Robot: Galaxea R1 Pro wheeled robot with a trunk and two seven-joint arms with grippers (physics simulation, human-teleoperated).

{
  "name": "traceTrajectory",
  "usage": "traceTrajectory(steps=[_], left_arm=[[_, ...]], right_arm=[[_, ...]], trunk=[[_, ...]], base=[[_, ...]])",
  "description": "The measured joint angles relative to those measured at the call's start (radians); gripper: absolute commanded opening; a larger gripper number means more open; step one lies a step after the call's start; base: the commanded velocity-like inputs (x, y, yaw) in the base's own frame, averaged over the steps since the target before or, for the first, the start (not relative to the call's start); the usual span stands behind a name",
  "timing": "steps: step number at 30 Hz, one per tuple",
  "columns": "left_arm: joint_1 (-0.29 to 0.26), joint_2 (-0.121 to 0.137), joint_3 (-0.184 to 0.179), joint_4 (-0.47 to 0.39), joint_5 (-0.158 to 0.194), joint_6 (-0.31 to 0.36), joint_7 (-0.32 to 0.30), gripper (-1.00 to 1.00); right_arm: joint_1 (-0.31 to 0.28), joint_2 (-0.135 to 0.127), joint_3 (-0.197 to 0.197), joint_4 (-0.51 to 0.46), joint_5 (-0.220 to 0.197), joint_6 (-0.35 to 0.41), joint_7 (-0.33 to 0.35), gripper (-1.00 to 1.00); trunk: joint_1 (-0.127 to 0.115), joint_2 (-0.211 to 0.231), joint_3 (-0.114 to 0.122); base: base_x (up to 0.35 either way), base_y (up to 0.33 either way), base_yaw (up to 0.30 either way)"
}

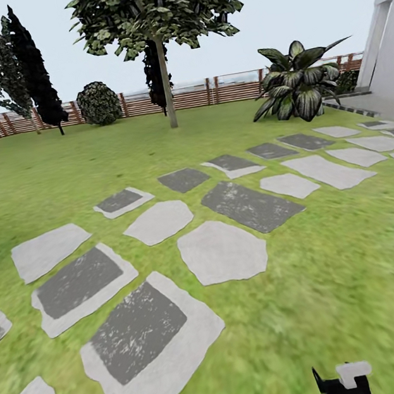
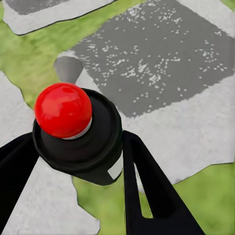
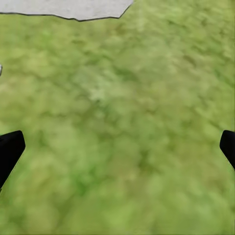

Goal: In the garden, pick up the pesticide atomizer on the floor and spray pesticide onto both trees until each tree trunk is fully covered.

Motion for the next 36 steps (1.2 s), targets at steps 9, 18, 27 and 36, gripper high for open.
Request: traceTrajectory(steps=[9,18,27,36], left_arm=[[0.000,0.000,0.000,0.000,0.000,0.000,0.000,-1.00],[0.000,0.000,0.000,0.000,0.000,0.000,0.000,-1.00],[0.000,0.000,0.000,0.000,0.001,0.000,0.000,-1.00],[0.000,0.000,0.000,-0.001,0.001,-0.001,0.000,-1.00]], right_arm=[[0.000,0.000,0.000,0.001,0.000,0.000,0.000,1.00],[0.000,0.000,0.000,0.001,0.000,0.000,0.000,1.00],[0.000,0.000,0.000,0.000,0.000,0.001,0.000,1.00],[0.001,0.000,0.000,0.000,0.000,0.001,0.000,1.00]], trunk=[[0.000,0.000,0.000],[0.000,0.000,0.000],[0.000,0.000,0.000],[0.000,0.000,0.000]], base=[[0.338,0.000,0.000],[0.338,0.000,0.000],[0.338,0.000,0.000],[0.338,0.000,0.000]])
